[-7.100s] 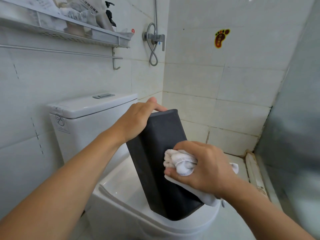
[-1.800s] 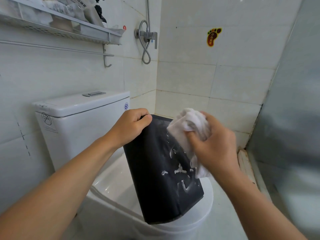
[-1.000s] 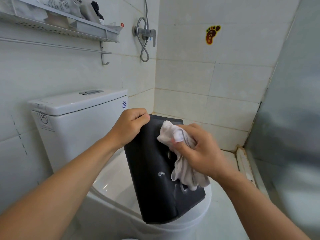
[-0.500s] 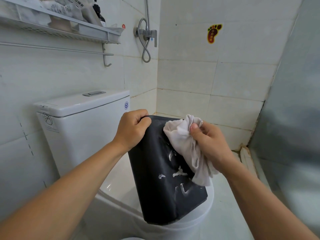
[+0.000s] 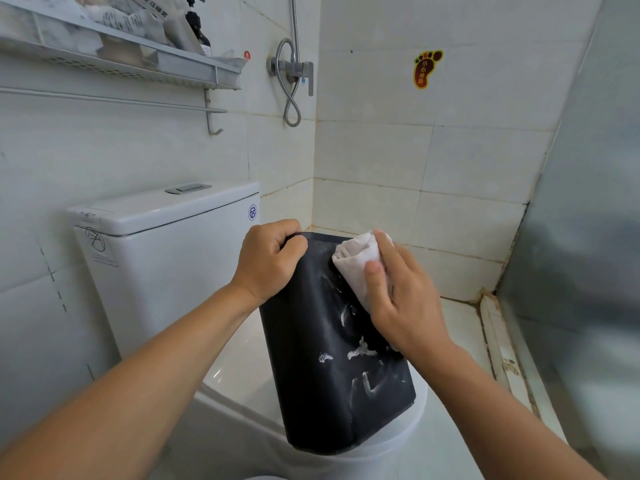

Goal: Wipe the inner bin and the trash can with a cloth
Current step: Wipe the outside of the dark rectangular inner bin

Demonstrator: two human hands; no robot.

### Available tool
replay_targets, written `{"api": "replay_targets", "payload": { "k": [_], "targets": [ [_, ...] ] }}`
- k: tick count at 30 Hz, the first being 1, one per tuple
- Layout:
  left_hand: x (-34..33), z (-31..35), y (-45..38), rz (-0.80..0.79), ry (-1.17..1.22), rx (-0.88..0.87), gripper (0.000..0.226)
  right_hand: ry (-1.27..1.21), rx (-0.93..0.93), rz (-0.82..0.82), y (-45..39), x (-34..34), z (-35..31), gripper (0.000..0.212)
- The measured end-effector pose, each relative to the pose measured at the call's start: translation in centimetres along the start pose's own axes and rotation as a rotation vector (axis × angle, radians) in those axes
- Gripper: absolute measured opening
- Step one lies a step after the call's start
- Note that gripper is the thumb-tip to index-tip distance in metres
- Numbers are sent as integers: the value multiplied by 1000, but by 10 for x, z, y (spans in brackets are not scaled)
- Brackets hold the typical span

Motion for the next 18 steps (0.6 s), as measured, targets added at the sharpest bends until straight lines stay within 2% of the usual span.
{"api": "replay_targets", "payload": {
  "k": [2, 5, 9, 14, 18],
  "targets": [
    [0, 1, 0, -40, 59, 12, 31, 86, -6, -29, 2, -1, 0, 71],
    [-1, 1, -3, -137, 134, 53, 30, 161, 40, -15, 4, -3, 0, 72],
    [4, 2, 0, -213, 60, 13, 35, 217, 183, -43, 10, -9, -12, 75],
    [8, 10, 5, -148, -64, -89, 44, 154, 224, -85, 15, -3, -22, 68],
    [8, 14, 6, -93, -100, -117, 44, 160, 372, -211, 37, -8, -48, 61]
  ]
}}
Point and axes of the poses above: each hand's wrist, its own y-axis away from the middle knuckle, its own x-axis out of the back of the hand, z = x × y, the point moved 5 cm from there along -y, towards the middle knuckle, and after that the axes turned 12 degrees about -y, right-handed, at the moved point
